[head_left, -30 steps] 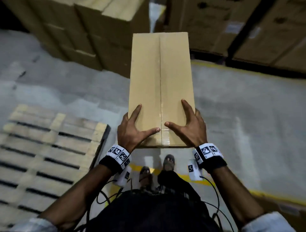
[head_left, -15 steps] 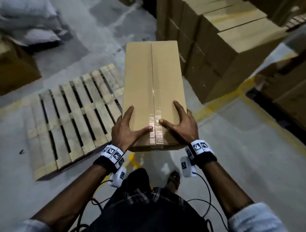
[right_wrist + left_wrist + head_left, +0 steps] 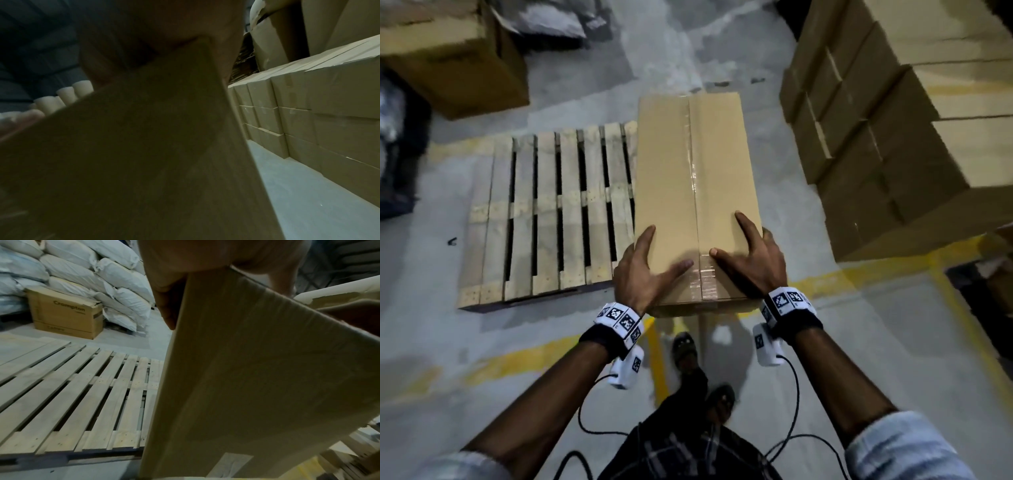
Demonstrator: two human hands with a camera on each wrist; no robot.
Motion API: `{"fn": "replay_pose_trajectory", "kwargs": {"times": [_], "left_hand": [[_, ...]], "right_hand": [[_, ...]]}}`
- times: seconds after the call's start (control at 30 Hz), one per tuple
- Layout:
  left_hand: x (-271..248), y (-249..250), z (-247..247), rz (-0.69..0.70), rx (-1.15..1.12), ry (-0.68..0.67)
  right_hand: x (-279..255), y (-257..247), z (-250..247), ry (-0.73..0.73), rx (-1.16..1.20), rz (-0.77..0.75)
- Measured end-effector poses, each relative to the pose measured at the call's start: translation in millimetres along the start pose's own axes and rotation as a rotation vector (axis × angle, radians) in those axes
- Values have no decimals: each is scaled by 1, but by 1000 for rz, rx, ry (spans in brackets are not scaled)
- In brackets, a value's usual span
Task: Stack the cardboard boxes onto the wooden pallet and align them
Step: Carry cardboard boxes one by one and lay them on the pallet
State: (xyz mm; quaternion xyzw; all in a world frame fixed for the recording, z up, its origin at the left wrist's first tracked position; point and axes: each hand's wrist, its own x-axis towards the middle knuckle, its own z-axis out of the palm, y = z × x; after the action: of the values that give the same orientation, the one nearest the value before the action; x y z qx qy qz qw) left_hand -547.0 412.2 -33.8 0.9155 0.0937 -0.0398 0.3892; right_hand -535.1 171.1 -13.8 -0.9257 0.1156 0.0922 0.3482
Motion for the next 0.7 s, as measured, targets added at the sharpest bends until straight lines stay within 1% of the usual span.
{"fn": "replay_pose_trajectory", "kwargs": {"times": [0.07, 0.2, 0.4, 0.57, 0.7], "left_hand": [[14, -5, 7, -12, 0, 3], [51, -20, 22, -89, -50, 5], [99, -49, 55, -103, -31, 40], [128, -74, 102, -140, -16, 113], [150, -98, 147, -143, -41, 191]], "right_hand": [[18, -1, 4, -26, -32, -15], [64, -2, 21, -66, -36, -37], [127, 14, 58, -145, -15, -61], [178, 41, 89, -194, -19, -100], [218, 74, 125, -225, -19, -130]]}}
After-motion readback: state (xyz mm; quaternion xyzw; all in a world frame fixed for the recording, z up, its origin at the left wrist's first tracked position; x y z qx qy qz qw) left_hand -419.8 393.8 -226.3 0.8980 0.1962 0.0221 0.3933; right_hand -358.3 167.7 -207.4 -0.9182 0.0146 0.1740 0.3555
